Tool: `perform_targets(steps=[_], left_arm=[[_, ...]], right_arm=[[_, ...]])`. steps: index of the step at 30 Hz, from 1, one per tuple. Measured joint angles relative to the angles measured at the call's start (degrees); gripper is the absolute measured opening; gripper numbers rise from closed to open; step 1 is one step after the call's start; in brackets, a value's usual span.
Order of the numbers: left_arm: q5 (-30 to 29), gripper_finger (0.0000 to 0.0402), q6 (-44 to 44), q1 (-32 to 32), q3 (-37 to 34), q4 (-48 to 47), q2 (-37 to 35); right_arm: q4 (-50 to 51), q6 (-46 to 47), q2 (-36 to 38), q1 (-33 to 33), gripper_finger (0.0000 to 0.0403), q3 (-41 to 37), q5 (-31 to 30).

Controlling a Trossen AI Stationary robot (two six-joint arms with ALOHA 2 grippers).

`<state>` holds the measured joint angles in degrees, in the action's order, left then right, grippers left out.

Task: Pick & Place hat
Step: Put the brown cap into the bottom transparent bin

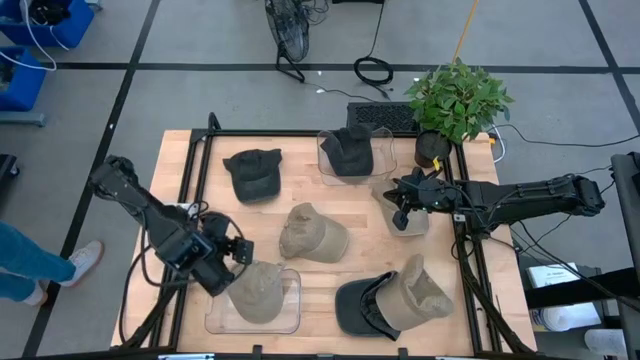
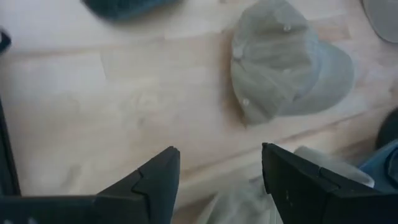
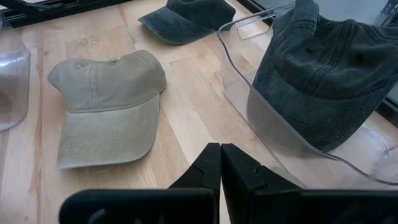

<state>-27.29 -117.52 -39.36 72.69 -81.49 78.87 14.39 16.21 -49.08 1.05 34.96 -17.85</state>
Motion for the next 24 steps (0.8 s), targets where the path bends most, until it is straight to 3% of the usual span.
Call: perform_targets(steps=[8, 14, 24], left_arm=[[-0.3, 0.0202, 17.7, 9.9, 0.0, 1.1, -0.2], [-0.3, 0.0171, 34.9, 16.7, 0.0, 8.9, -0.2], [-0.6, 0.0021, 75.8, 23.1, 0.0, 31.7, -0.2]], right_arm=[[0.0, 0.0, 0.0, 0.0, 0.0, 0.0, 0.0], [0.0, 0.0, 0.0, 0.0, 0.0, 0.0, 0.0], [0.1, 0.0, 0.0, 0.0, 0.0, 0.0, 0.0]])
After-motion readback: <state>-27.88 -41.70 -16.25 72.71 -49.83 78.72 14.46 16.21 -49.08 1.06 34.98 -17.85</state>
